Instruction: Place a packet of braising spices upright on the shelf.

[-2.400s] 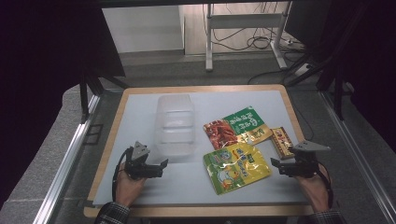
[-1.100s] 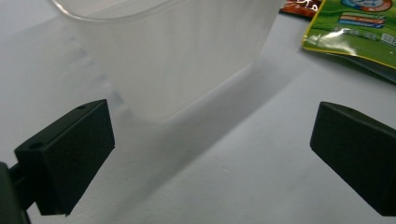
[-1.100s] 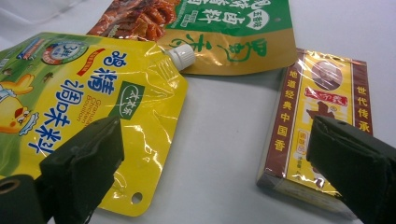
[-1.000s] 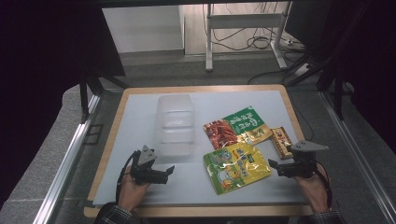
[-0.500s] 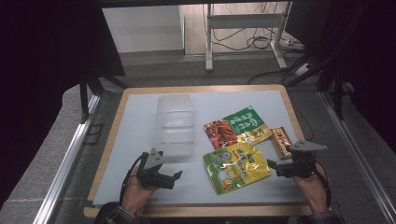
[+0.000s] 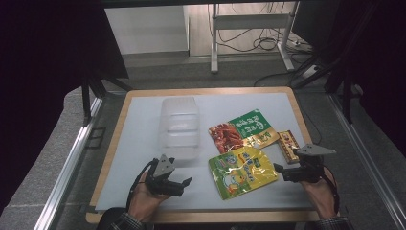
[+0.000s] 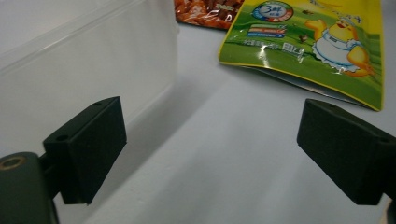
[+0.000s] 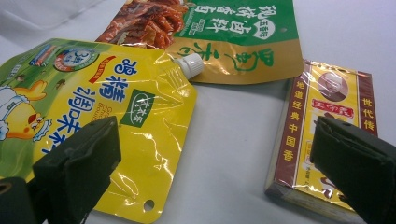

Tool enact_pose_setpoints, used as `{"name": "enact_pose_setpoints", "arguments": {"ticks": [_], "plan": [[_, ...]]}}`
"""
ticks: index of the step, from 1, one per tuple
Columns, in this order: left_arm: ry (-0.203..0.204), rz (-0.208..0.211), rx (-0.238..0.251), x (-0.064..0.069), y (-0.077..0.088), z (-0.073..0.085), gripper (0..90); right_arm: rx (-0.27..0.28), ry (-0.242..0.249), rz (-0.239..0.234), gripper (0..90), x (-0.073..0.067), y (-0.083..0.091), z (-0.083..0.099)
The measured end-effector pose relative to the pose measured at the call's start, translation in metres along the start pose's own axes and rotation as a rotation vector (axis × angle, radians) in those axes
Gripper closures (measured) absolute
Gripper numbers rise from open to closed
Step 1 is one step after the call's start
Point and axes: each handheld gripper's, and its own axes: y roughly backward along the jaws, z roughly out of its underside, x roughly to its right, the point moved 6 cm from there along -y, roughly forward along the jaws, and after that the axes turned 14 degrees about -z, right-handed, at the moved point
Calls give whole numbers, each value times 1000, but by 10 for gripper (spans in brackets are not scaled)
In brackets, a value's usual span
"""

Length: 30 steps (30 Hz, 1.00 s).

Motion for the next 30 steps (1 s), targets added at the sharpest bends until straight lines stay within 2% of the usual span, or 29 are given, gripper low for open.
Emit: {"name": "enact_pose_setpoints", "arguments": {"ticks": [8, 10, 17, 23, 30], "plan": [[6, 36, 4, 7, -2, -4, 115, 1, 5, -1, 17, -1, 0, 0], [-13, 61, 4, 12, -3, -5, 115, 4, 5, -4, 17, -1, 0, 0], [-40, 84, 3, 20, -7, -7, 162, 2, 16, -4, 17, -2, -1, 0], [-40, 132, 13, 33, -13, -13, 265, -2, 26, -7, 17, -3, -2, -1], [-58, 145, 20, 43, -21, -17, 361, -8, 35, -11, 16, -5, -4, -1]]}}
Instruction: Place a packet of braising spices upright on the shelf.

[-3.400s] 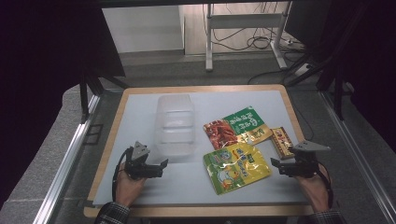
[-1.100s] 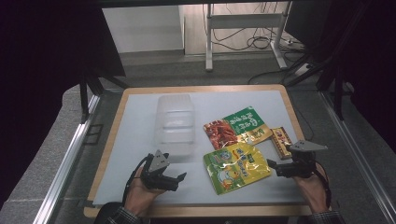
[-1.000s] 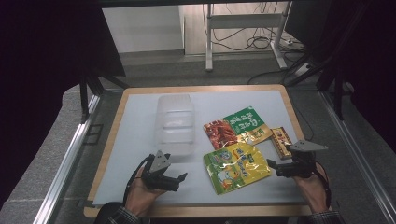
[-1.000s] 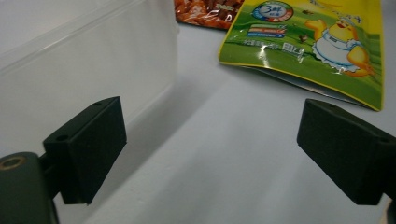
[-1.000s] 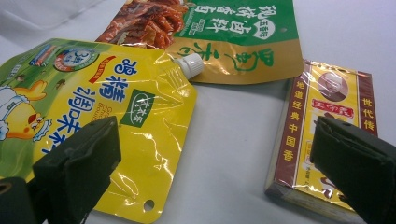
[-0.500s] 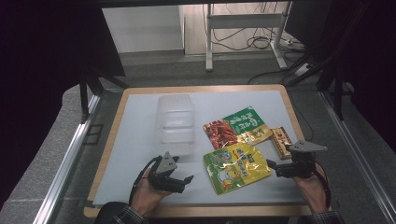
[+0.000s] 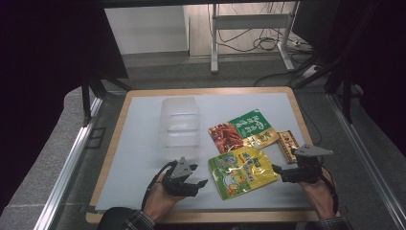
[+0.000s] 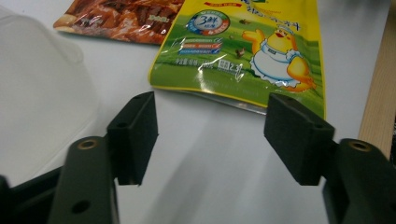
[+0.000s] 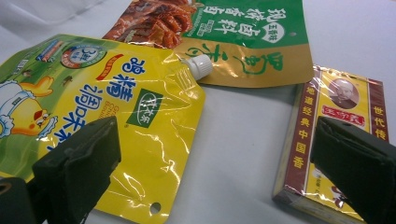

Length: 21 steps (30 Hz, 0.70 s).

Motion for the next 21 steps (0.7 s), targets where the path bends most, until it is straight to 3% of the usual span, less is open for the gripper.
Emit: {"name": "enact_pose_setpoints", "arguments": {"ticks": [7, 14, 21], "plan": [[-9, 9, 22, 8, -10, -7, 497, 8, -24, -25, 18, -3, -3, -1], [-16, 20, 37, 16, -22, -13, 622, 1, -15, -21, 18, -4, -4, -2], [-21, 31, 40, 25, -38, -20, 825, -23, 2, -18, 18, -5, -7, 0]]}}
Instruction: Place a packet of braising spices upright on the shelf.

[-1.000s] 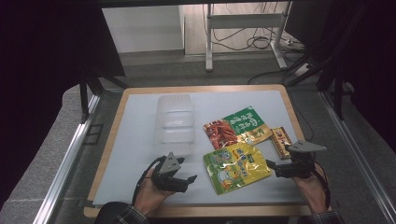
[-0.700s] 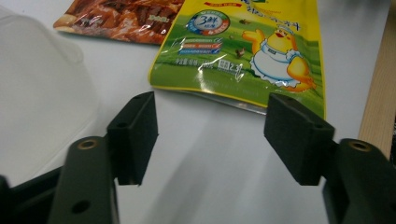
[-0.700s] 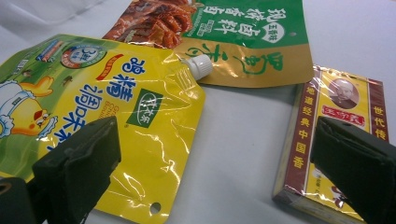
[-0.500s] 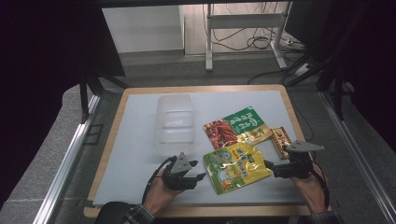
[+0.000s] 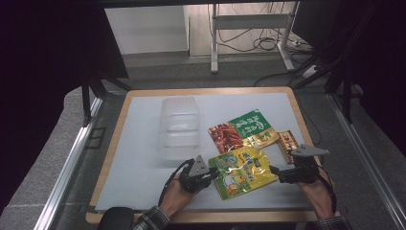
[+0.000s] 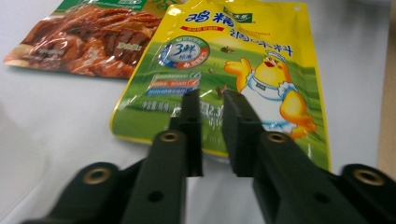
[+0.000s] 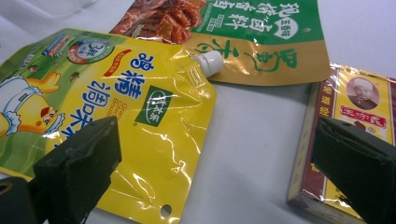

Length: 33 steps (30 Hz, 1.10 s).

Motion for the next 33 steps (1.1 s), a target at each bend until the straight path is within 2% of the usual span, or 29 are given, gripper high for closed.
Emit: {"name": "enact_pose_setpoints", "arguments": {"ticks": [1, 2, 3, 8, 11, 12, 13, 15, 17, 18, 19, 25, 29, 33], "plan": [[0, 5, 0, 1, -3, -1, 825, -4, 0, -1, 18, 0, 0, 0], [-7, 2, 3, 3, -7, -3, 874, -6, -1, -5, 18, -1, -1, 0], [-8, 3, 6, 4, -9, -5, 885, -7, 0, -6, 18, -1, -1, 0], [-3, 13, 17, 7, -19, -7, 896, -13, -4, -9, 18, -1, -3, 1], [-31, -1, -22, 9, -26, -1, 899, -17, -1, -9, 19, -2, -3, 1], [-31, -1, -22, 9, -26, -1, 898, -17, -1, -9, 19, -2, -3, 1], [-41, 0, -44, 9, -26, 0, 899, -17, 0, -12, 19, -3, -4, 1], [-47, -2, -43, 9, -26, 1, 900, -17, 0, -19, 19, -4, -4, 1], [-72, -21, -44, 11, -26, 2, 900, -21, -1, -25, 21, -5, -5, 1], [-72, -21, -44, 11, -26, 2, 900, -19, 0, -32, 21, -6, -6, 1], [-66, -21, -68, 11, -25, 2, 900, -18, 0, -37, 21, -7, -6, 1], [-66, -7, -83, 9, -23, 6, 900, -15, -11, -62, 24, -9, -8, 1], [-69, -7, -90, 9, -22, 8, 900, -27, -16, -81, 26, -11, -12, 1], [-67, 2, -106, 8, -21, 11, 900, -48, -32, -120, 27, -15, -20, 2]]}}
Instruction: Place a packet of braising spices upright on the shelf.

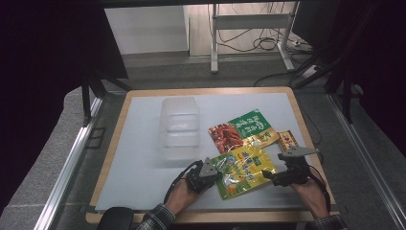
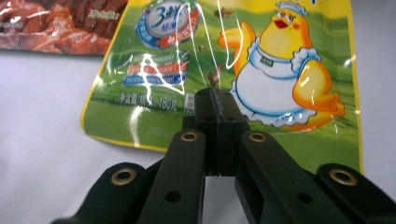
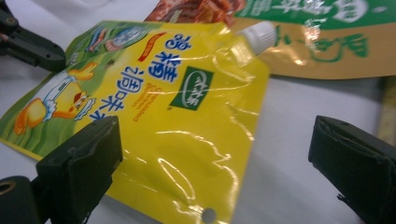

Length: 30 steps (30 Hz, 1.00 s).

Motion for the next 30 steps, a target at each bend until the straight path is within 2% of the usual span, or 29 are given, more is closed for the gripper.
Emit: {"name": "enact_pose_setpoints", "arguments": {"ticks": [5, 11, 12, 18, 20, 23, 25, 28, 30], "plan": [[0, 1, -5, 0, 0, 1, 900, -24, -8, -27, 27, -2, -9, 1], [7, 7, -12, -1, 1, 2, 900, -29, -69, -90, 29, 0, -19, 2], [4, 5, -13, 0, 1, 2, 900, -27, -99, -111, 30, 1, -23, 2], [4, 7, -11, -1, 1, 2, 900, -34, -128, -163, 37, 2, -33, 0], [5, 9, -10, -1, 1, 2, 900, -36, -138, -199, 44, 0, -40, -2], [5, 9, -10, -1, 1, 2, 900, -41, -145, -202, 49, -1, -42, -4], [1, 8, -8, -1, 1, 2, 900, -35, -179, -226, 56, -2, -43, -6], [5, 11, -9, -1, 1, 2, 900, -22, -191, -242, 58, -2, -42, -7], [9, 14, -8, -2, 1, 3, 900, 2, -214, -271, 56, -3, -40, -10]]}}
